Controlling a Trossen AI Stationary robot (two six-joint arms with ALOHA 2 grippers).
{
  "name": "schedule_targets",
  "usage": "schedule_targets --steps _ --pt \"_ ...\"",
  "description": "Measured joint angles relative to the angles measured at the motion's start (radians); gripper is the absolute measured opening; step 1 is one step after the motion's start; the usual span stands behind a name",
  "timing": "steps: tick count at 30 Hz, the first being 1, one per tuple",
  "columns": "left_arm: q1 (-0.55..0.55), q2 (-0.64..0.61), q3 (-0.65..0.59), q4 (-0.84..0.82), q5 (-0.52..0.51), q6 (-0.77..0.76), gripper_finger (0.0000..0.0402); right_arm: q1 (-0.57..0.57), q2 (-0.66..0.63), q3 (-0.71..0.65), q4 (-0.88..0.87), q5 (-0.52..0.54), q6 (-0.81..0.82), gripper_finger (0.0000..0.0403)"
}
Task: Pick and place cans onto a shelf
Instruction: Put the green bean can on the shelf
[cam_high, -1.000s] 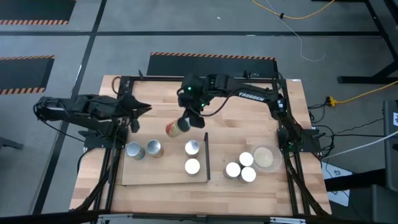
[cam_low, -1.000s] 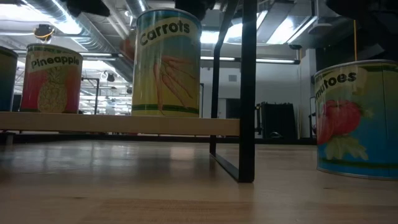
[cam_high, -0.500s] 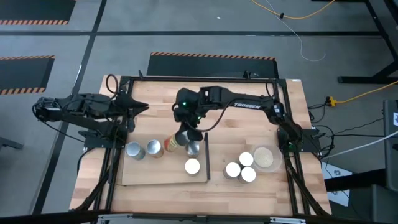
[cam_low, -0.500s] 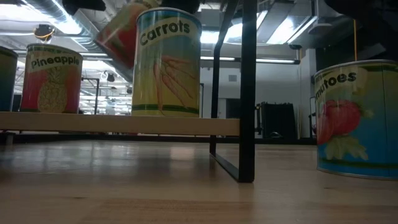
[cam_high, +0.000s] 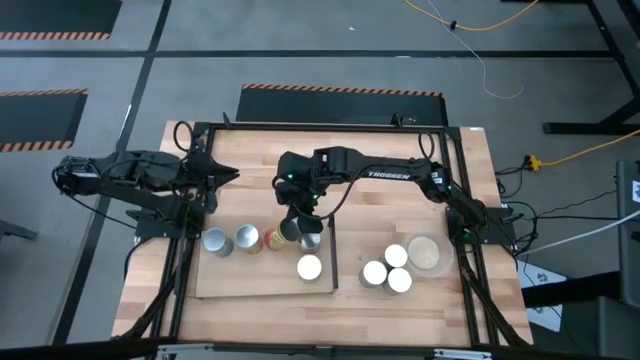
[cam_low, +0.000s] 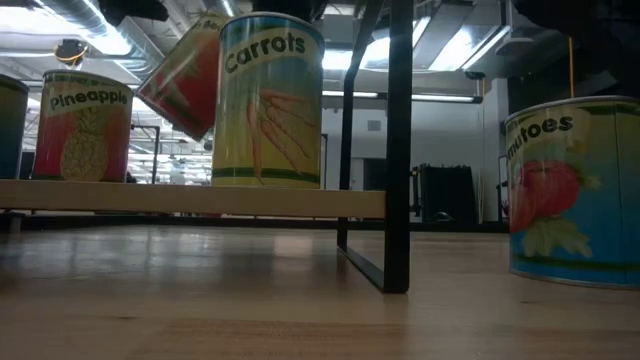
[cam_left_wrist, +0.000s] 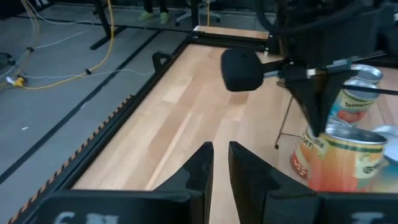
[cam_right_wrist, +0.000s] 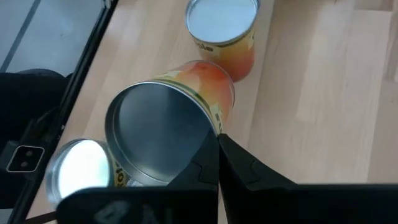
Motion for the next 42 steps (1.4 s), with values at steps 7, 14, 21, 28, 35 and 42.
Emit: schedule_targets --steps 7,14,21,28,35,42 --pt "0.0 0.0 0.0 -0.013 0.009 0.0 0.0043 0.0 0.027 -0.001 -0.01 -0.001 0.0 0.0" --pt "0.0 0.0 0.0 -0.018 0.009 0.0 0.0043 0.0 0.047 -0.001 -0.017 0.0 0.0 0.0" --pt "0.0 0.0 0.0 -0.021 0.009 0.0 0.0043 0.0 0.049 -0.001 0.002 0.0 0.0 0.0" --pt "0.0 0.001 0.0 -0.023 0.009 0.0 0.0043 0.001 0.082 -0.001 -0.006 0.001 0.0 0.0" --pt "0.0 0.001 -0.001 -0.039 0.009 0.0 0.0043 0.0 0.093 0.0 -0.001 -0.002 0.0 0.0" --pt "0.0 0.001 -0.001 -0.039 0.009 0.0 0.0043 0.0 0.093 0.0 -0.002 -0.002 0.0 0.0013"
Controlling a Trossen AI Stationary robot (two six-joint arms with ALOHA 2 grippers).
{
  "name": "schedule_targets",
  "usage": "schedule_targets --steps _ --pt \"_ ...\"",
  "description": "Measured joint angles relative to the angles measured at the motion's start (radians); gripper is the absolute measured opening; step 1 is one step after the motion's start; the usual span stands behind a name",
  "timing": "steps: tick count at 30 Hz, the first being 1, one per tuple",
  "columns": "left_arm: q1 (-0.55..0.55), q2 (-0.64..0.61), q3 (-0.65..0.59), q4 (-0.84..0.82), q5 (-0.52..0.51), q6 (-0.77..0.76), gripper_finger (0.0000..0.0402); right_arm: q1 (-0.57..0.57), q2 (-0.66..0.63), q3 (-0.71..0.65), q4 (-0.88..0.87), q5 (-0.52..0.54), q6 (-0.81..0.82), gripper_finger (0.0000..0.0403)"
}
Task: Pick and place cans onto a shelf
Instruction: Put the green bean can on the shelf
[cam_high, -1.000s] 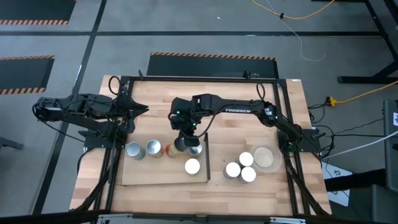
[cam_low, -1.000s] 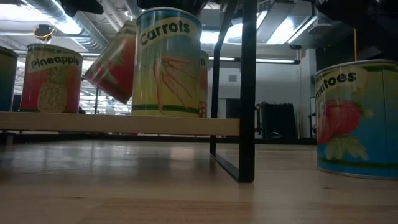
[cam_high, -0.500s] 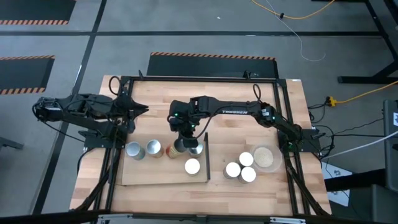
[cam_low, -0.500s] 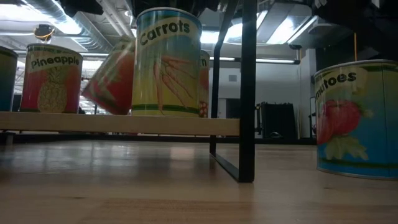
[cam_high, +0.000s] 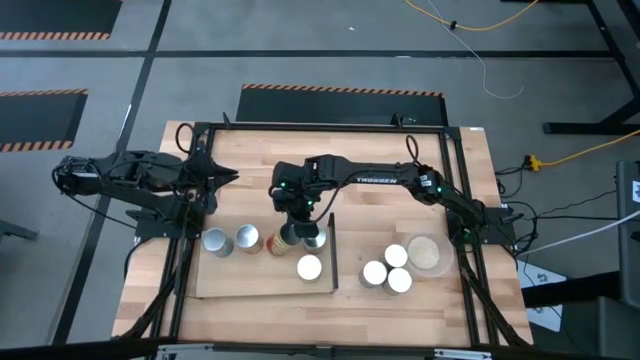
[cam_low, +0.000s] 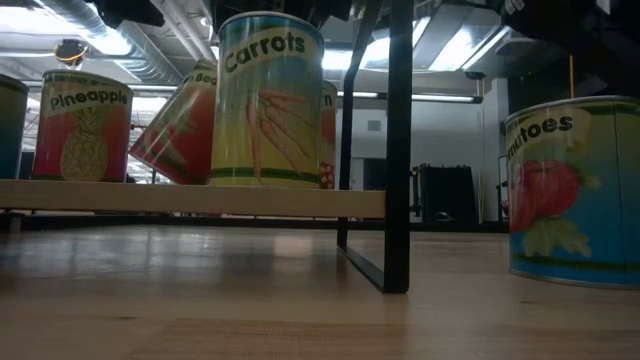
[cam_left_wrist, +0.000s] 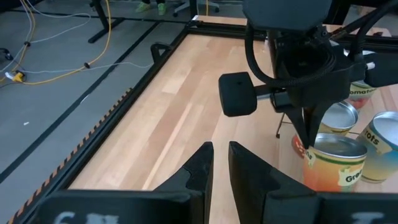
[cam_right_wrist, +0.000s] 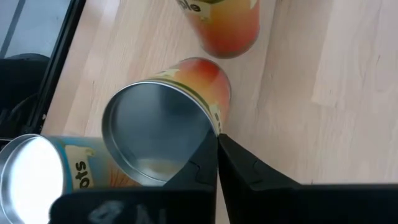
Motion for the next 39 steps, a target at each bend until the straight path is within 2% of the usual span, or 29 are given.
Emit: schedule_targets --steps 39 --pt "0.0 0.0 0.0 -0.004 0.0 0.0 0.0043 0.0 0.0 0.0 0.018 0.001 0.001 0.002"
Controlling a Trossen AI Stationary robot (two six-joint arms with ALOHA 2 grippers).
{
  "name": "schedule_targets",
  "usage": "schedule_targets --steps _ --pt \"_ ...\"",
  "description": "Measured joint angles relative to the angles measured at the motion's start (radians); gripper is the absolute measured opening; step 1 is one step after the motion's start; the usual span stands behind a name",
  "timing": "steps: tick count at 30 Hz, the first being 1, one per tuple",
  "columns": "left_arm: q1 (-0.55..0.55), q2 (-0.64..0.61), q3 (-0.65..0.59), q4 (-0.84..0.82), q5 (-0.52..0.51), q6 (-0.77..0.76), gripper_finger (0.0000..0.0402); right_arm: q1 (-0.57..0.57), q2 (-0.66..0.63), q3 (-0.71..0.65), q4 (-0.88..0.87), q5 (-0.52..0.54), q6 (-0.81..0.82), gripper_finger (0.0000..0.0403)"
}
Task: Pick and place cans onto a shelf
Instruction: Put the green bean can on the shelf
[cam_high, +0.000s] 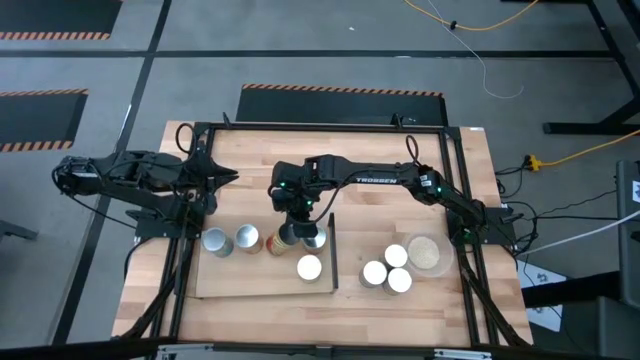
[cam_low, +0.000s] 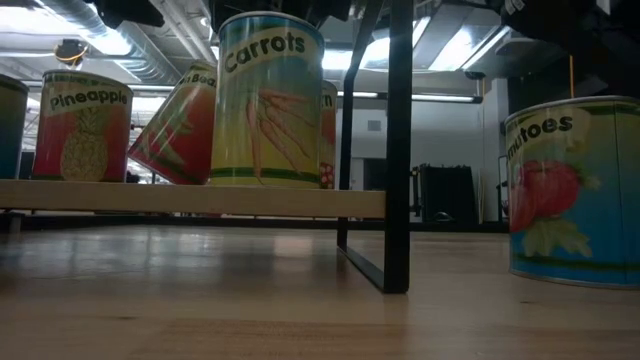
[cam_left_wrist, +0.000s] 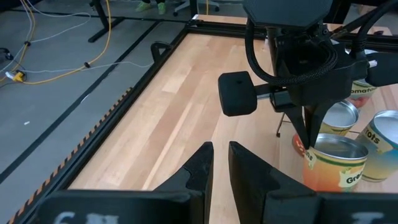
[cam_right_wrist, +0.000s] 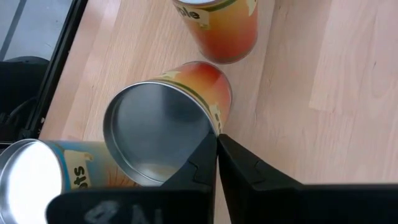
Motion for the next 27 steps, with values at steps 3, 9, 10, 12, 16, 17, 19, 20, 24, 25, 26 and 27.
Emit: schedule_targets --steps 3,9,10,12,16,17,19,20,24,25,26,27 --pt "0.0 0.0 0.0 0.0 0.0 0.0 0.0043 0.0 0.0 0.0 0.0 0.0 0.0 0.002" --pt "0.0 0.0 0.0 0.0 0.0 0.0 0.0043 0.0 -0.001 0.0 -0.001 -0.001 0.012 0.0048" --pt "0.0 0.0 0.0 0.0 0.0 0.0 0.0043 0.0 -0.001 0.0 -0.001 -0.001 0.019 0.0052" --pt "0.0 0.0 0.0 0.0 0.0 0.0 0.0043 0.0 -0.001 0.0 -0.001 0.0 0.023 0.0055" --pt "0.0 0.0 0.0 0.0 0.0 0.0 0.0043 0.0 -0.002 0.0 -0.001 0.0 0.023 0.0056" --pt "0.0 0.0 0.0 0.0 0.0 0.0 0.0043 -0.001 -0.002 0.0 -0.001 0.0 0.023 0.0056" --pt "0.0 0.0 0.0 0.0 0.0 0.0 0.0043 -0.001 -0.002 0.0 -0.001 0.001 0.023 0.0056" --pt "0.0 0.0 0.0 0.0 0.0 0.0 0.0043 -0.001 -0.002 0.0 0.0 0.001 0.023 0.0056" --pt "0.0 0.0 0.0 0.0 0.0 0.0 0.0043 -0.001 -0.002 0.0 0.0 0.001 0.023 0.0056" --pt "0.0 0.0 0.0 0.0 0.0 0.0 0.0043 -0.001 -0.002 0.0 0.0 0.001 0.023 0.0056" --pt "0.0 0.0 0.0 0.0 0.0 0.0 0.0043 -0.001 -0.002 0.0 0.0 0.001 0.023 0.0056" --pt "0.0 0.0 0.0 0.0 0.0 0.0 0.0043 -0.001 -0.002 0.0 0.0 0.001 0.023 0.0056"
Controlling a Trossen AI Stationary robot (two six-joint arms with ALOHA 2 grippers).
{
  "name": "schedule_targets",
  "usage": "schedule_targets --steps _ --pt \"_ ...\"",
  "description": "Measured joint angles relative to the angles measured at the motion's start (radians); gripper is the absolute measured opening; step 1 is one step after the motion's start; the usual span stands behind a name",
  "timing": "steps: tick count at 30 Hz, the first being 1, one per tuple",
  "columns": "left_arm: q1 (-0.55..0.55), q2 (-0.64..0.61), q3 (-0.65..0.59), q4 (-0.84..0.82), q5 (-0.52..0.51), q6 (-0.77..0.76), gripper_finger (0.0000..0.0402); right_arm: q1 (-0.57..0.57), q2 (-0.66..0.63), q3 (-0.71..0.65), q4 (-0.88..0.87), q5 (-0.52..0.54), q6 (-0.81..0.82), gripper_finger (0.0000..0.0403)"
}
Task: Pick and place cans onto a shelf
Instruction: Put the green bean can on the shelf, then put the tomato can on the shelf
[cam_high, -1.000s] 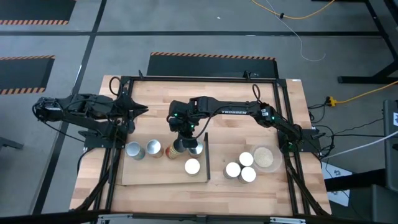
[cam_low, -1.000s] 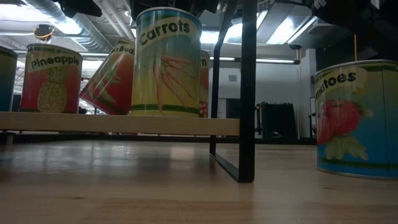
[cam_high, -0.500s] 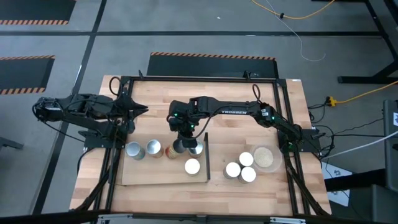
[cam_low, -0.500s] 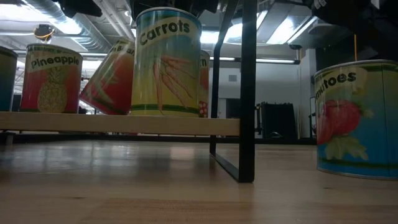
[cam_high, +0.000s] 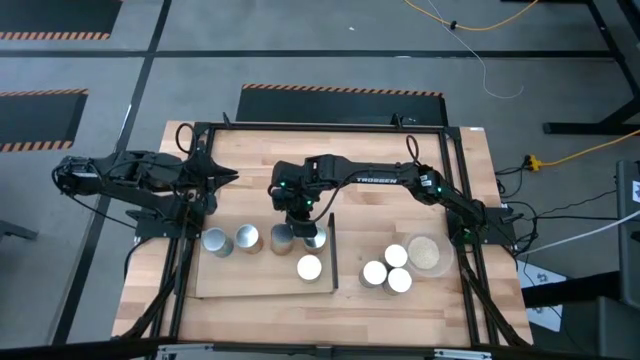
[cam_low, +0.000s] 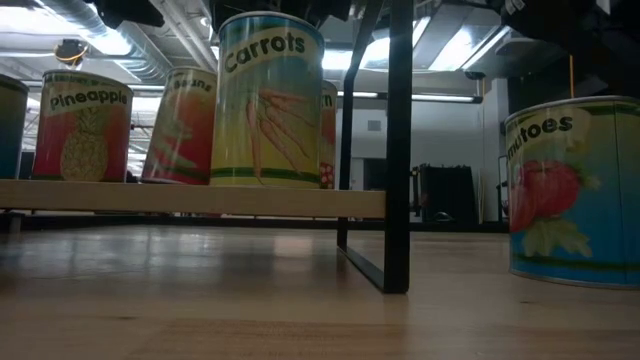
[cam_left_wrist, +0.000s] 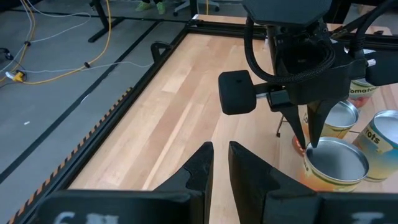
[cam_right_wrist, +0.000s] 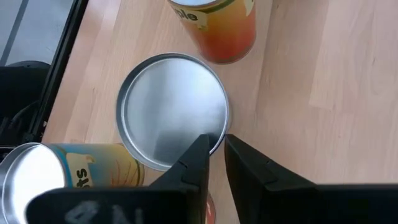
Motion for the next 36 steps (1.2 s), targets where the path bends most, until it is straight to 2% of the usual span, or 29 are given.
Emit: schedule_targets --steps 13,23,31,36 --pt "0.0 0.0 -0.004 0.001 0.0 0.0 0.0043 0.0 -0.004 0.003 0.002 0.001 0.0 0.0056" --pt "0.0 0.0 -0.106 0.003 0.0 -0.034 0.0043 0.0 -0.026 0.005 -0.007 0.001 0.004 0.0056" --pt "0.0 0.0 -0.146 0.119 0.002 -0.048 0.0043 0.0 -0.108 0.005 -0.179 0.001 0.005 0.0056" --pt "0.0 0.001 -0.146 0.23 0.067 -0.041 0.0043 0.007 -0.202 0.005 -0.299 0.007 0.0 0.0056"
